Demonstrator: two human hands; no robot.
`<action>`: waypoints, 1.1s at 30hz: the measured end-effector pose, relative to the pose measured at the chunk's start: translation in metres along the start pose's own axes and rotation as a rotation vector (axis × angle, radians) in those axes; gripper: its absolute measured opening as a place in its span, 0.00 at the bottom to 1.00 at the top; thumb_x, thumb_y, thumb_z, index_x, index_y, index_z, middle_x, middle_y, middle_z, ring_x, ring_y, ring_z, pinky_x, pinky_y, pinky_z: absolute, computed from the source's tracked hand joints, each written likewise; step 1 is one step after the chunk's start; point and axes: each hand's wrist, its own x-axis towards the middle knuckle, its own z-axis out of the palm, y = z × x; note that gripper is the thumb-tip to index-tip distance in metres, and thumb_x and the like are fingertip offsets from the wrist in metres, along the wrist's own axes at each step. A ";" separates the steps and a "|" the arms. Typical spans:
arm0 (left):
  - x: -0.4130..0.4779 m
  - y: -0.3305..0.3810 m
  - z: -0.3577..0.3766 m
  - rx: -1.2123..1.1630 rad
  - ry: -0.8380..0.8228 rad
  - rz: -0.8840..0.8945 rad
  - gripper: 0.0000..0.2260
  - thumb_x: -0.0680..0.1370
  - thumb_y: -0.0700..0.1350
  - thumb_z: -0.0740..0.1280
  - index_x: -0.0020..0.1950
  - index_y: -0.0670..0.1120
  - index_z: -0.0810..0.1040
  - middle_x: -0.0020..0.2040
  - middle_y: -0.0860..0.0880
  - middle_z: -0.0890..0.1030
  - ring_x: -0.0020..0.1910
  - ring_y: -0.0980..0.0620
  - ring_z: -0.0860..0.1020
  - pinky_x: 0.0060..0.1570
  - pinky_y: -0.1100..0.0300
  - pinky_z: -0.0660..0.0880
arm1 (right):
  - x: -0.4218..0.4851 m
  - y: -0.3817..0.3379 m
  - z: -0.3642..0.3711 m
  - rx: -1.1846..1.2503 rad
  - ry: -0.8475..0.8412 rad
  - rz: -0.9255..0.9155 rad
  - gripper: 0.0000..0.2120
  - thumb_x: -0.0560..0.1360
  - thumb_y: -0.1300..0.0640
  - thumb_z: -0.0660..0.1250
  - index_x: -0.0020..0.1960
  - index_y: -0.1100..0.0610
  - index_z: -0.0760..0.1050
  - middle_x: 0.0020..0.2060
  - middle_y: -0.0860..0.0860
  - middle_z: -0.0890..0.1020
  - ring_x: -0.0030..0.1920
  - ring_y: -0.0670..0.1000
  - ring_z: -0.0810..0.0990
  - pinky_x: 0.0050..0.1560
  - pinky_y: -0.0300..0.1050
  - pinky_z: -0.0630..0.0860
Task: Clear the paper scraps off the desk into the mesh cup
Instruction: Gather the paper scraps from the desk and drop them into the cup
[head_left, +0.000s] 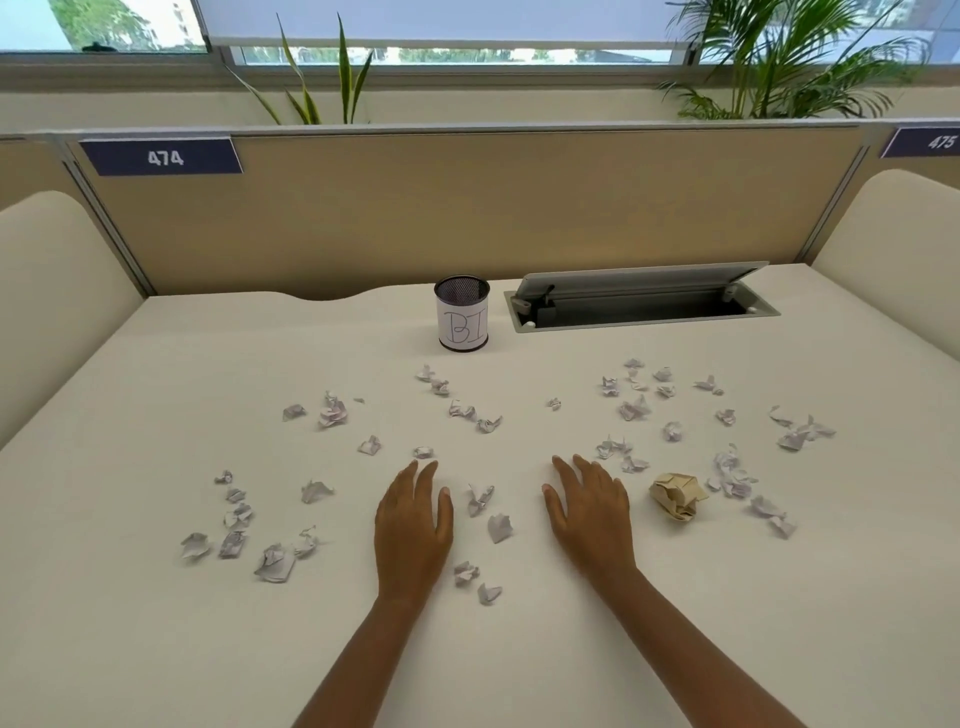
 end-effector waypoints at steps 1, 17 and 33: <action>0.003 0.000 -0.001 -0.022 0.012 -0.015 0.15 0.75 0.38 0.68 0.62 0.39 0.77 0.61 0.40 0.80 0.61 0.42 0.78 0.60 0.48 0.75 | 0.003 -0.003 -0.001 0.005 0.007 -0.006 0.20 0.77 0.52 0.60 0.68 0.56 0.67 0.67 0.59 0.72 0.68 0.58 0.69 0.68 0.58 0.64; 0.094 0.008 0.012 -0.017 -0.187 -0.094 0.17 0.79 0.39 0.59 0.68 0.46 0.70 0.69 0.48 0.71 0.65 0.49 0.72 0.60 0.55 0.74 | 0.098 -0.063 0.018 -0.042 -0.243 -0.256 0.21 0.79 0.61 0.52 0.72 0.53 0.56 0.70 0.54 0.63 0.64 0.57 0.68 0.54 0.49 0.75; 0.128 0.015 0.039 -0.390 -0.267 -0.203 0.13 0.77 0.33 0.61 0.59 0.39 0.78 0.57 0.42 0.81 0.54 0.46 0.79 0.56 0.62 0.73 | 0.137 -0.062 0.032 0.278 -0.202 -0.240 0.09 0.75 0.63 0.61 0.55 0.60 0.72 0.51 0.57 0.78 0.52 0.57 0.75 0.49 0.48 0.72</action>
